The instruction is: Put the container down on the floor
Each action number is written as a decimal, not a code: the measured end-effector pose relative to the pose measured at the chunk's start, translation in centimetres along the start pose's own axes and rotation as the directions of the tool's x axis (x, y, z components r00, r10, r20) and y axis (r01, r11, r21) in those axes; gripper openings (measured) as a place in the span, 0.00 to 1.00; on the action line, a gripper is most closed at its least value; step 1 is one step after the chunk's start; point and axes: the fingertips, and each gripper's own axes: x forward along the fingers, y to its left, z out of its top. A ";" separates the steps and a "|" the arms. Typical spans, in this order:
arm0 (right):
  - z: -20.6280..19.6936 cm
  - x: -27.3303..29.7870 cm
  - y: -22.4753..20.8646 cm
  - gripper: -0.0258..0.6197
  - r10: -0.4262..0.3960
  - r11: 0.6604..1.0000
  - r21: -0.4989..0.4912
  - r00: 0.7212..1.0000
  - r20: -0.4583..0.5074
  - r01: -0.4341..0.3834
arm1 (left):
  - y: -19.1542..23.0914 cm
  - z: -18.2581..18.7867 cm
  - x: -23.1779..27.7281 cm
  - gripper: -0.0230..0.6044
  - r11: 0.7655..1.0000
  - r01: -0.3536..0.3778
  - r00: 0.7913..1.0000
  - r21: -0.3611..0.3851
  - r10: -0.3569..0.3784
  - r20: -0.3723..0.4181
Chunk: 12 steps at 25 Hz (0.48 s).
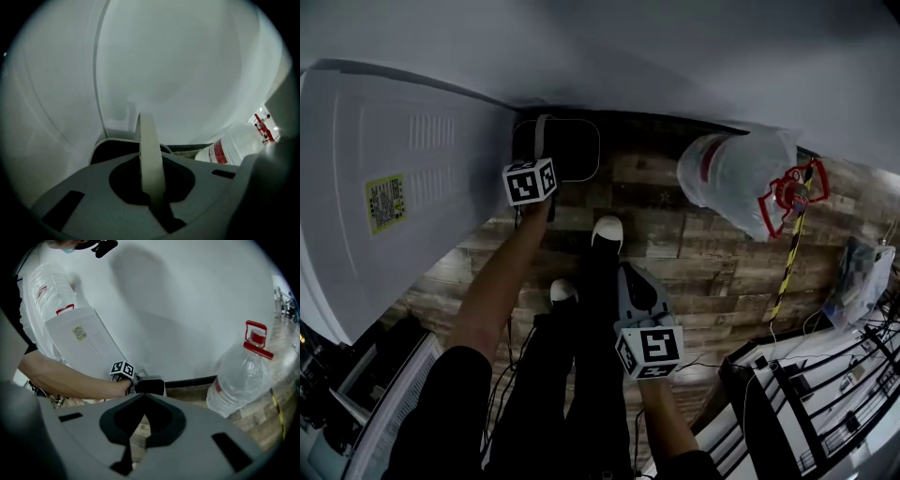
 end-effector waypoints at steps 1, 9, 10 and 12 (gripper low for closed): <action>-0.3 0.1 -0.2 0.06 -0.002 1.000 -0.001 1.000 -0.006 0.002 | 0.4 -0.2 0.3 0.06 1.000 -0.009 1.000 -0.002 0.009 -0.004; -0.8 0.1 -1.0 0.06 -0.003 1.000 -0.001 1.000 -0.027 0.003 | 1.7 -2.1 1.2 0.06 0.999 -0.027 1.000 -0.034 0.027 0.001; -0.9 0.1 -1.1 0.06 -0.005 1.000 0.002 1.000 -0.028 0.005 | 1.7 -2.0 1.3 0.06 0.999 -0.027 1.000 -0.035 0.027 0.004; -1.3 0.0 -1.4 0.06 -0.014 1.000 0.025 0.999 -0.033 0.015 | 2.1 -2.2 1.3 0.06 0.999 -0.039 0.999 -0.031 0.039 -0.001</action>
